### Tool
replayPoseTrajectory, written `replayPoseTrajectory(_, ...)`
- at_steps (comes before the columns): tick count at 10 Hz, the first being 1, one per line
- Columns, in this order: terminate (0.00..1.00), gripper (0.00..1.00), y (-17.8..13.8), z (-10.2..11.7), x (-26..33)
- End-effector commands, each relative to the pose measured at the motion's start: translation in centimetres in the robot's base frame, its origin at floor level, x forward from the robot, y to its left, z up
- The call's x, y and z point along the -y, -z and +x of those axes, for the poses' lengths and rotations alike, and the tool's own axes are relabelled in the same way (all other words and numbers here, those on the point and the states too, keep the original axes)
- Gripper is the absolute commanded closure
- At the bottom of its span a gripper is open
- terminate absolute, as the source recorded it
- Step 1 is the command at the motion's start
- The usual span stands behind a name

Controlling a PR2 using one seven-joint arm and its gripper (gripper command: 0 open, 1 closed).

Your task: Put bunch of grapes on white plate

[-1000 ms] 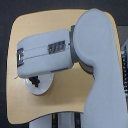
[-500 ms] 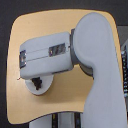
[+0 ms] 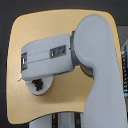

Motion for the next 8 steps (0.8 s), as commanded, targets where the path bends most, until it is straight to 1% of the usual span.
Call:
replayPoseTrajectory(1,0.00,1.00,0.07,0.07,0.63)
replayPoseTrajectory(2,0.00,1.00,0.09,0.36,1.05)
replayPoseTrajectory(8,0.00,1.00,0.24,0.16,0.81)
